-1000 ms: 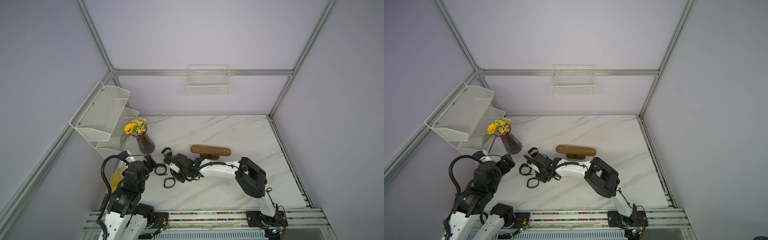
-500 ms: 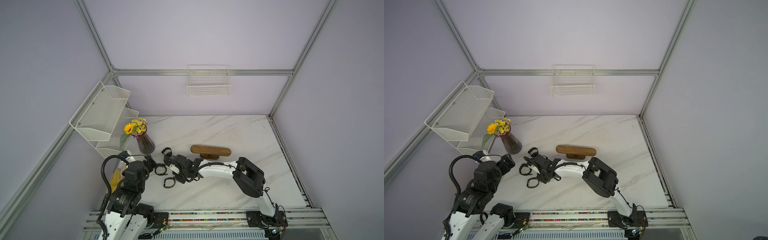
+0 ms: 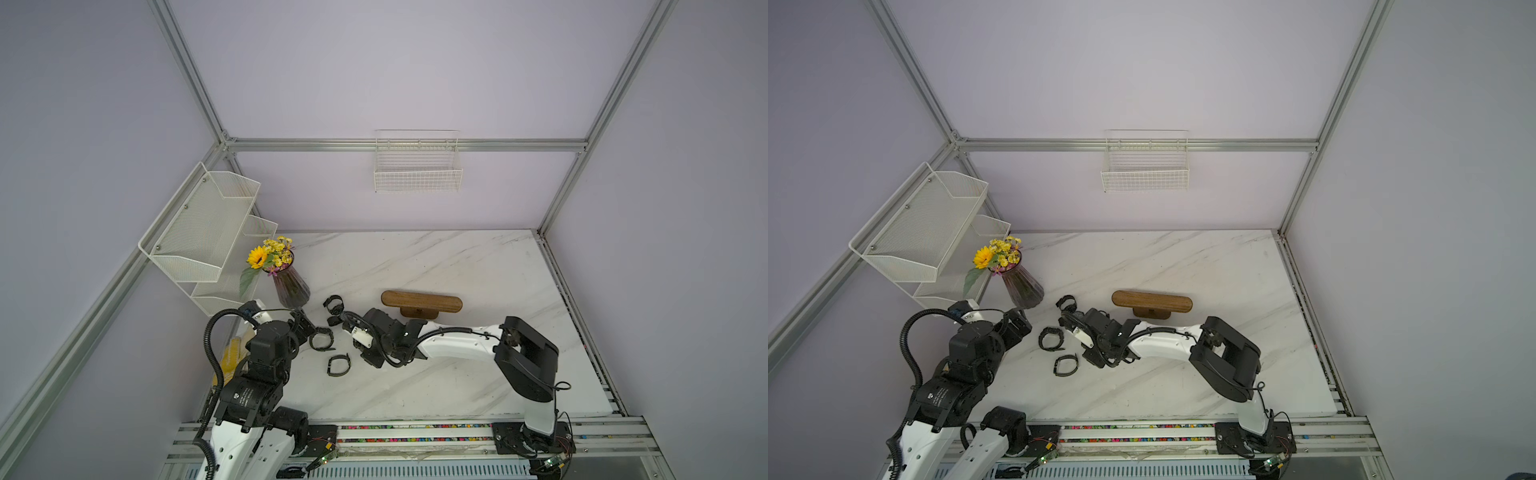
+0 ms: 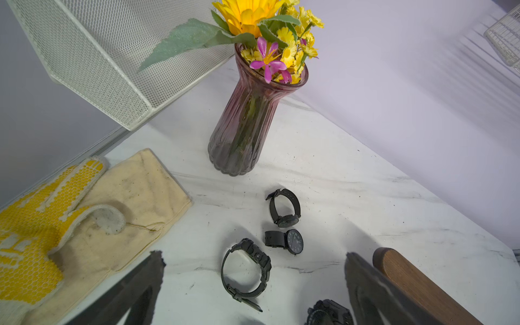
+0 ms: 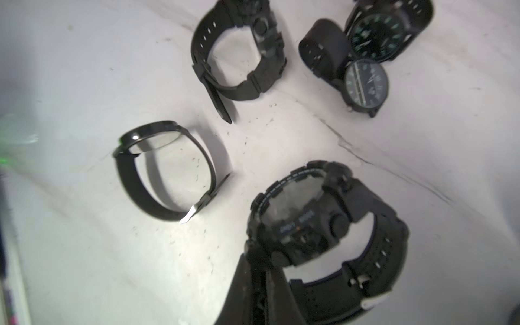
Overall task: Place watch on stand
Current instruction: Pick up the watch at the center of the board.
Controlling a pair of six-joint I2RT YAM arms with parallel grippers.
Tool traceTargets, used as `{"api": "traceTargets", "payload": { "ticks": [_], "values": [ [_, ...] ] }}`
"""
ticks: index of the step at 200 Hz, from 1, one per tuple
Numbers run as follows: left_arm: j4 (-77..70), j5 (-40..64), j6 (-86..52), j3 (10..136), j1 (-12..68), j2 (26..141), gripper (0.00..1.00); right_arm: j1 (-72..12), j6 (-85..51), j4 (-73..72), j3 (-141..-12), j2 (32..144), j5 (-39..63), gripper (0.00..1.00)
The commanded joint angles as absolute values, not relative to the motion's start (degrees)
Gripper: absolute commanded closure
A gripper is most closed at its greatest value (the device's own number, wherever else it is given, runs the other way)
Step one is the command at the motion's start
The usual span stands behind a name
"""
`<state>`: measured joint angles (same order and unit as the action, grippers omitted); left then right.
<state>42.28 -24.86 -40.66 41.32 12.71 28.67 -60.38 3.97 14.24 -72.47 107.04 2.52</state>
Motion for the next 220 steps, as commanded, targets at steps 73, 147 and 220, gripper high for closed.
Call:
{"api": "traceTargets", "payload": {
  "ticks": [73, 147, 220],
  "values": [
    [16.4, 13.3, -38.9, 36.3, 14.7, 37.9, 0.02, -51.9, -3.3, -11.8, -47.6, 78.8, 6.2, 1.0],
    [4.6, 18.2, -36.9, 36.7, 28.5, 44.4, 0.05, -51.9, -3.5, -14.6, -46.8, 77.1, 4.5, 1.0],
    [-0.2, 19.4, -36.2, 37.7, 32.4, 50.4, 0.13, -52.0, -5.4, -16.8, -46.3, 76.8, 7.3, 1.0]
  ]
}}
